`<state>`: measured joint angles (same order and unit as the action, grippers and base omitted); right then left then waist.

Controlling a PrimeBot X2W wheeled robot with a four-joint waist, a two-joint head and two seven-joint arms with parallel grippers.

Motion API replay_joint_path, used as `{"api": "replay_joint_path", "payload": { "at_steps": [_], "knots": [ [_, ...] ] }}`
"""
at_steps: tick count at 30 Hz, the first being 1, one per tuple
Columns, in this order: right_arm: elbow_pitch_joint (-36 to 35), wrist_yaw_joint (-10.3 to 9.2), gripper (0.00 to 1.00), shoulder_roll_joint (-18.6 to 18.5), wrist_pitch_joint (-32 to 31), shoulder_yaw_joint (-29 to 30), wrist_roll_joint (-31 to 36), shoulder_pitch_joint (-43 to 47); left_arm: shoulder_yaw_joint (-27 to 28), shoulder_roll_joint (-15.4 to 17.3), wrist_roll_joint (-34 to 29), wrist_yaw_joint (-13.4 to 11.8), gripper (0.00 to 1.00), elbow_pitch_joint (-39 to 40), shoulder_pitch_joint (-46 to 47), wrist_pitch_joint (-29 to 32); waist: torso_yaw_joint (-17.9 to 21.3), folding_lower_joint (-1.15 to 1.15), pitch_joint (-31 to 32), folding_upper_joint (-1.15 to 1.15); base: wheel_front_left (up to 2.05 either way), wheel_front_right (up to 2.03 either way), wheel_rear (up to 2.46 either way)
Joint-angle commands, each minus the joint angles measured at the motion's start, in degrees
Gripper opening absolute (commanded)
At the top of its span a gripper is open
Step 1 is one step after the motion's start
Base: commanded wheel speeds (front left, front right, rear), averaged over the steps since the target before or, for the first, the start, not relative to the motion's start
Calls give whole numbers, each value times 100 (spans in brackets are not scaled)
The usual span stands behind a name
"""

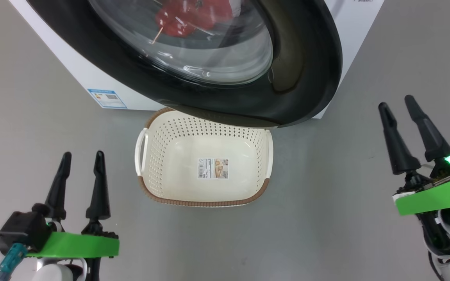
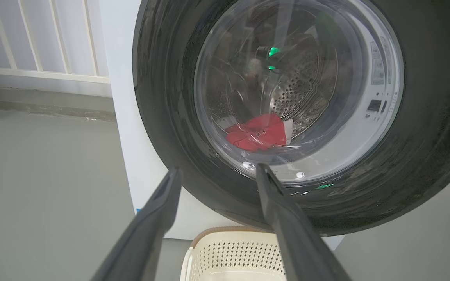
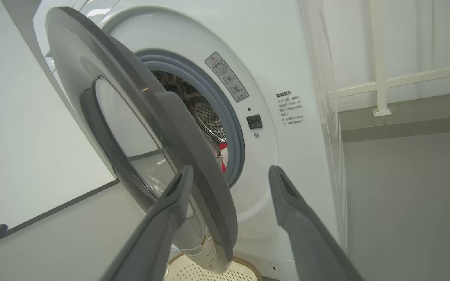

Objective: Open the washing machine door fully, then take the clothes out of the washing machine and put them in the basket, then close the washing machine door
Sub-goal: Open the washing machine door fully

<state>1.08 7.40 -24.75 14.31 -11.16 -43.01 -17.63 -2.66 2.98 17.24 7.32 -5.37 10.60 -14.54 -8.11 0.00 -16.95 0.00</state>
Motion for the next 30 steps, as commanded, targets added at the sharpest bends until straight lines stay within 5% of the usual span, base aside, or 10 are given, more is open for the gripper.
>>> {"api": "replay_joint_path", "payload": {
  "at_steps": [1,14,30],
  "knots": [
    [-91,9,100,28,60,-60,200,147,220,123,-6,17,100,174,65,-46,4,0,-32,0,0,0,0],
    [57,9,100,458,68,152,1245,225,229,101,-34,17,100,186,117,-46,-7,0,-85,0,0,0,0],
    [299,9,100,628,68,236,1368,257,207,94,-66,17,100,161,51,-46,18,0,55,0,0,0,0]
  ]
}}
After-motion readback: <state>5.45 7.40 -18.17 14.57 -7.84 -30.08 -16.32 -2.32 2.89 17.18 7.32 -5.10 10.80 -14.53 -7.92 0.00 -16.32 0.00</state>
